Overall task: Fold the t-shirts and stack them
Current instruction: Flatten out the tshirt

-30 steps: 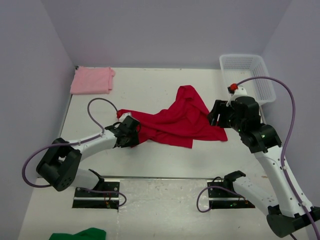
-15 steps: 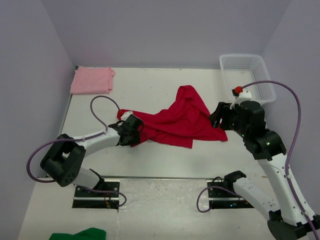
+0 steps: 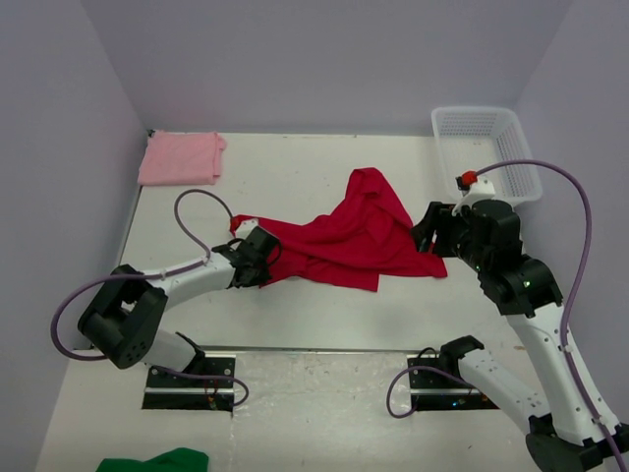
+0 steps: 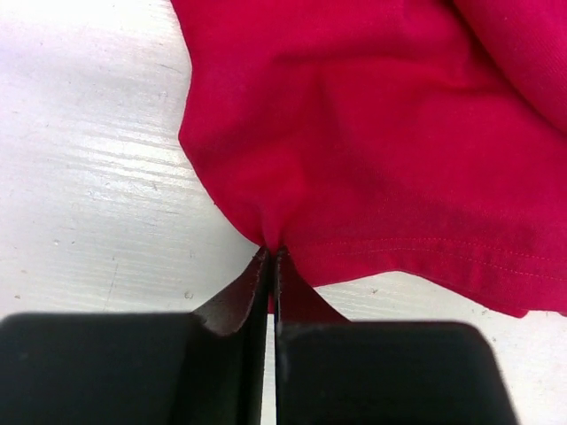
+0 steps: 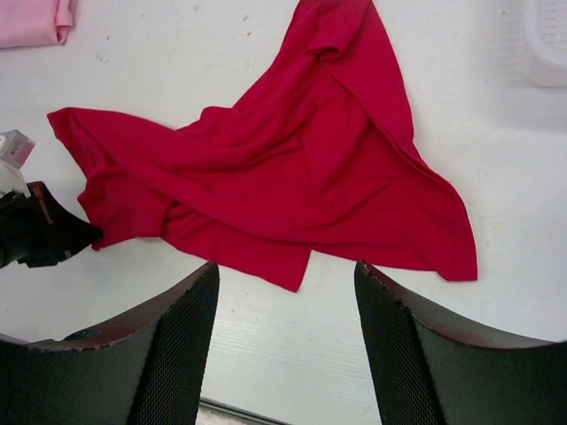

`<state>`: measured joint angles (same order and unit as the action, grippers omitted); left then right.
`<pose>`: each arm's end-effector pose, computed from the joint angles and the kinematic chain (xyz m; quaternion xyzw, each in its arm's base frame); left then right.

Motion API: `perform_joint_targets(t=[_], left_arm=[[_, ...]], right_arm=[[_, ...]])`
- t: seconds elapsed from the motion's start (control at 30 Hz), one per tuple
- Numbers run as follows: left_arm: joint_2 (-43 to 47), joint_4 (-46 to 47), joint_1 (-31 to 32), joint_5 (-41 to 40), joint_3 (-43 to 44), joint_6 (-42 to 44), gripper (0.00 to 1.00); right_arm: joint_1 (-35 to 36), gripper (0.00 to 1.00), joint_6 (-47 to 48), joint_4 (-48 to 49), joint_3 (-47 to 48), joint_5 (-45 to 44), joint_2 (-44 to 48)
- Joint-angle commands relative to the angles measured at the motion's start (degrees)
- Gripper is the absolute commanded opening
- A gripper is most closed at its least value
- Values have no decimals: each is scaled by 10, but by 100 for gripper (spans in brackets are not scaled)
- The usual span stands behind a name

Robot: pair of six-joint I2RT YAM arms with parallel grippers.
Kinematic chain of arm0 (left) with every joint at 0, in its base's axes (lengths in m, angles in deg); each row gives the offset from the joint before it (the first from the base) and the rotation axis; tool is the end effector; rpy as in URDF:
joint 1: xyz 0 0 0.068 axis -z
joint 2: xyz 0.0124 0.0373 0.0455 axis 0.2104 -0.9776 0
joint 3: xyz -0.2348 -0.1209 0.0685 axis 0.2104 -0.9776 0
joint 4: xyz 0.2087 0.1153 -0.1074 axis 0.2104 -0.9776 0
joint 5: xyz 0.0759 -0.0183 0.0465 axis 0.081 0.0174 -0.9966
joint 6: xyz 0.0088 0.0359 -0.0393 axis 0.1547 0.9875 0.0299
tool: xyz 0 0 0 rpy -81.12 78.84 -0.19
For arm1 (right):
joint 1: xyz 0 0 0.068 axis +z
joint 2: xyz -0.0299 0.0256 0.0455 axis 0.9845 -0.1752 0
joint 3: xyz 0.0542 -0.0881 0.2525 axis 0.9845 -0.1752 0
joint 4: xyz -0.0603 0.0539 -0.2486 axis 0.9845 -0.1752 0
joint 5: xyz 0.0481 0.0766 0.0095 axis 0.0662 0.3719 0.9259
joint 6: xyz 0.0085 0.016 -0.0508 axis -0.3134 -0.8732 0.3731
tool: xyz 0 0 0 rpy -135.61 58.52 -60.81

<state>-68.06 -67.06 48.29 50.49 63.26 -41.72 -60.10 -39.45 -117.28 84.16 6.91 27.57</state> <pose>0.2075 -0.1376 0.1502 -0.1341 0.9587 -0.0157 0.2504 0.1386 0.0485 0.3820 0.0099 0.8559 0.1612 0.4913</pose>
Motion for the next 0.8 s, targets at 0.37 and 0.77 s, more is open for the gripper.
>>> perform_joint_targets(t=[0.37,0.77], left_arm=[[145,-227,-53,-65,84,11,0],[201,-241,-216,-97,134,125,0]], right_arm=[[0,69,-86,20,-55,-12,-77],[0,68,-164,51,-165,-52,-156]])
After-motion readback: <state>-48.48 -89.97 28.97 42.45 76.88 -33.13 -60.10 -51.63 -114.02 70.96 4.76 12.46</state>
